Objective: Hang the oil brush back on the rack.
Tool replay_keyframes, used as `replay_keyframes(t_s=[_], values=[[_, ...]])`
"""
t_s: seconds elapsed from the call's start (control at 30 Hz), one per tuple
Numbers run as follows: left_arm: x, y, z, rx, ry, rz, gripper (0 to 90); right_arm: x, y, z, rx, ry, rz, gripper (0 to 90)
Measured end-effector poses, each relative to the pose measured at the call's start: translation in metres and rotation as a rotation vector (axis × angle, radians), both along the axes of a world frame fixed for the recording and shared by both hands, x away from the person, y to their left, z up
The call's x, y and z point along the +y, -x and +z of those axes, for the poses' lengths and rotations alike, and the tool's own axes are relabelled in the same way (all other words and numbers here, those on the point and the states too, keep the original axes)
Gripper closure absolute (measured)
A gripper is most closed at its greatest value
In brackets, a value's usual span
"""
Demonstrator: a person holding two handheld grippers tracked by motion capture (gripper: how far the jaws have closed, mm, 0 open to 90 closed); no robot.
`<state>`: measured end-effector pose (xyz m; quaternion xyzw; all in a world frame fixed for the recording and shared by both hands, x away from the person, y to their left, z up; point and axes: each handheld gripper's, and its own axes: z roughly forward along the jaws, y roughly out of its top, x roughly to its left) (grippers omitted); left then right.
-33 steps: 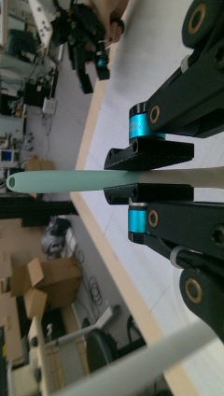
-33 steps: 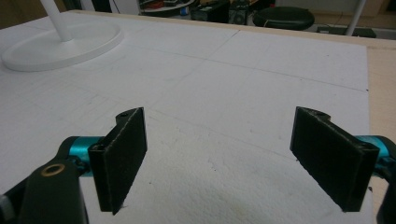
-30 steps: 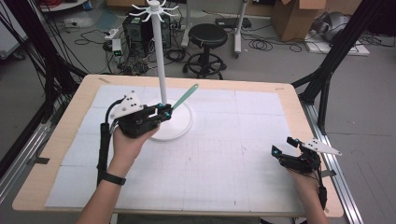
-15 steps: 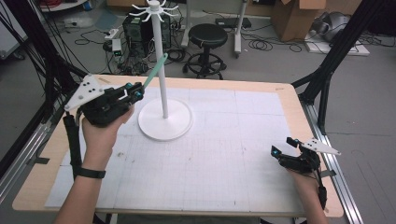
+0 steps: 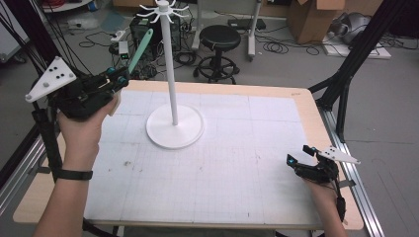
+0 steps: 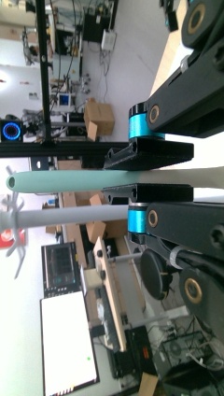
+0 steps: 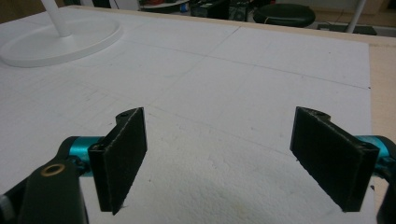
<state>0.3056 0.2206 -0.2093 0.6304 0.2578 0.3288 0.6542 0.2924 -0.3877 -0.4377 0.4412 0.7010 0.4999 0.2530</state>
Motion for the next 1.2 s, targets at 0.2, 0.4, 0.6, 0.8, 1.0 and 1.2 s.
replay_keyframes(t_s=[0.2,0.4,0.6,0.8,1.0,1.2], values=[[0.001,-0.002,0.006,-0.007,0.0,0.018,81.7,0.0,0.0,0.0,0.001,0.002,0.0,18.1],[0.0,-0.008,0.007,-0.008,-0.007,0.033,81.7,0.0,0.0,0.0,0.001,-0.001,0.002,18.1],[-0.005,-0.011,0.008,-0.005,-0.019,0.052,81.7,0.0,0.0,0.0,0.006,-0.002,0.003,18.1],[-0.009,-0.013,0.008,-0.016,-0.026,0.054,81.7,-0.001,0.0,0.0,0.001,-0.002,0.003,18.2],[-0.01,-0.017,0.007,-0.008,-0.036,0.073,81.7,0.0,0.0,0.0,0.001,-0.003,0.003,18.2],[-0.011,-0.022,0.005,-0.009,-0.05,0.104,81.7,0.0,0.0,0.0,0.002,-0.004,0.003,18.2]])
